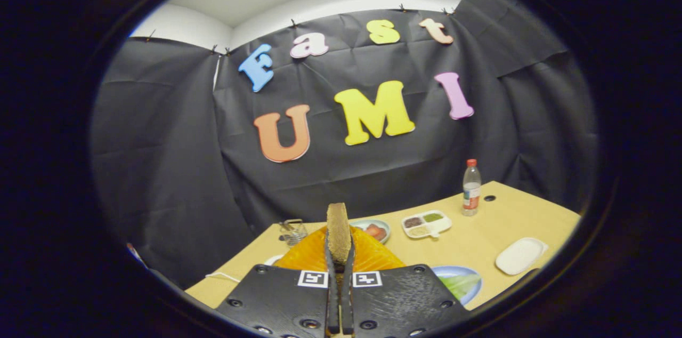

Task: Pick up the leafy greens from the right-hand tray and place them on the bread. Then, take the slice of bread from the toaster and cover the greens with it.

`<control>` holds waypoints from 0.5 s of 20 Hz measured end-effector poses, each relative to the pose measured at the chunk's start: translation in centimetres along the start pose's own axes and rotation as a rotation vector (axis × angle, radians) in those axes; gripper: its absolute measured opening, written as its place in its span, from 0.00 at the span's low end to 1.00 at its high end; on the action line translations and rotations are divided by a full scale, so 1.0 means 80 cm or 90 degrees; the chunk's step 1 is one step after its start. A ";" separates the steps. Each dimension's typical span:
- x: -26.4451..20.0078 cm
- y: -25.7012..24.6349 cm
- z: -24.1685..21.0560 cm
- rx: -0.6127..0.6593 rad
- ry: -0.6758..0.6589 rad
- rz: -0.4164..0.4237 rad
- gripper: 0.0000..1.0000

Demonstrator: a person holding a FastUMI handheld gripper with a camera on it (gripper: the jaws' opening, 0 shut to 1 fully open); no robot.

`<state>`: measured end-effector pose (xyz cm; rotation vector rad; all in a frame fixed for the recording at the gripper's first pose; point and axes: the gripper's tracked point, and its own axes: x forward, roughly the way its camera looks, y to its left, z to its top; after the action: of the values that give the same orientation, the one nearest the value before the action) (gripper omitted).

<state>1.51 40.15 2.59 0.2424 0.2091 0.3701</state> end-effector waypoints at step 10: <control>0.023 -0.099 -0.116 0.048 0.075 -0.044 0.02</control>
<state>3.56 35.50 -8.67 0.2867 0.3459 0.3091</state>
